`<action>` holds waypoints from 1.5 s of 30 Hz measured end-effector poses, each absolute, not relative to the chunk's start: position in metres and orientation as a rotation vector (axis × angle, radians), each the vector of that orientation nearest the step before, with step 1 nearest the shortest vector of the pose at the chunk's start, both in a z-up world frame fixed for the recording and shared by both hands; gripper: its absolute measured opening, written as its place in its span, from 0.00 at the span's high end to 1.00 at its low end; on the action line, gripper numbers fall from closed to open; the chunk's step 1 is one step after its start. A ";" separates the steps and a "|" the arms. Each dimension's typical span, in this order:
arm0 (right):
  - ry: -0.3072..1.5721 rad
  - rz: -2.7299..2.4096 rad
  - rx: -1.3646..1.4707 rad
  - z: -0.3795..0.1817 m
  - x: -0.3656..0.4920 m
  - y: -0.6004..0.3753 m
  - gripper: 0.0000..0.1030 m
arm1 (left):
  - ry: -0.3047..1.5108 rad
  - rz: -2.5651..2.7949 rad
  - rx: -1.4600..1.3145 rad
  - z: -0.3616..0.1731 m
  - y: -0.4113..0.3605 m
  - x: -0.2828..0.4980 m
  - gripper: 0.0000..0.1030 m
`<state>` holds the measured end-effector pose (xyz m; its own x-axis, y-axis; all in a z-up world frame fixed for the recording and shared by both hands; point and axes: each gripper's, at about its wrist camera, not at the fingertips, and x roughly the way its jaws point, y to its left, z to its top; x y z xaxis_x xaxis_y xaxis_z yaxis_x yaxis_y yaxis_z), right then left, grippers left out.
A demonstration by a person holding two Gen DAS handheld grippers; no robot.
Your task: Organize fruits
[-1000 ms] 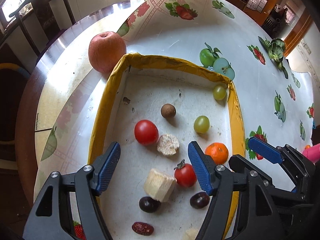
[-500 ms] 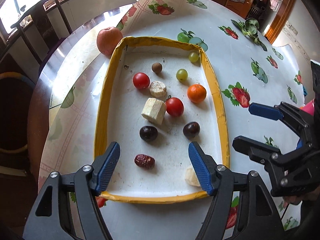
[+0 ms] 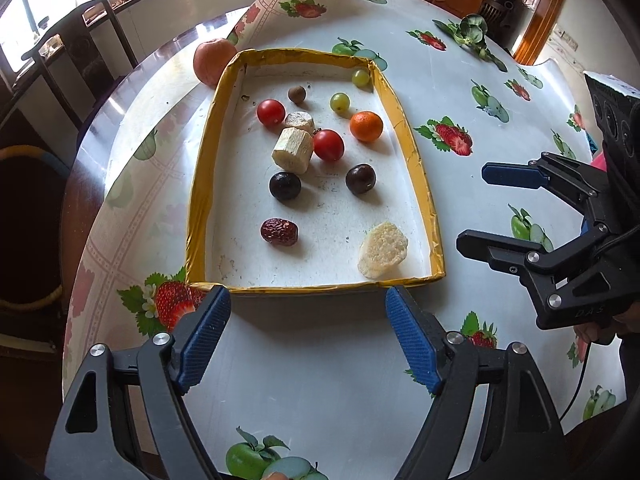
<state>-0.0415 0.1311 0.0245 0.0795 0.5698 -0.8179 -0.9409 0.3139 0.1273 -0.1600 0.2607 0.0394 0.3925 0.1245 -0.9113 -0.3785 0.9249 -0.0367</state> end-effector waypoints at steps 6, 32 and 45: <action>0.872 1.185 -0.476 0.023 -0.047 0.125 0.17 | 1.119 0.339 -0.254 0.035 0.260 -0.166 0.22; 0.815 1.202 -0.535 0.016 -0.062 0.136 0.17 | 1.143 0.325 -0.270 0.018 0.261 -0.166 0.22; 0.809 1.200 -0.547 0.016 -0.066 0.141 0.17 | 1.107 0.358 -0.232 0.020 0.262 -0.171 0.22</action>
<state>-0.0660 0.1408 0.0157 0.1462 0.5948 -0.7905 -0.9559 0.2906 0.0419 -0.1705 0.2616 0.0201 0.3989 0.1659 -0.9019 -0.3940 0.9191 -0.0051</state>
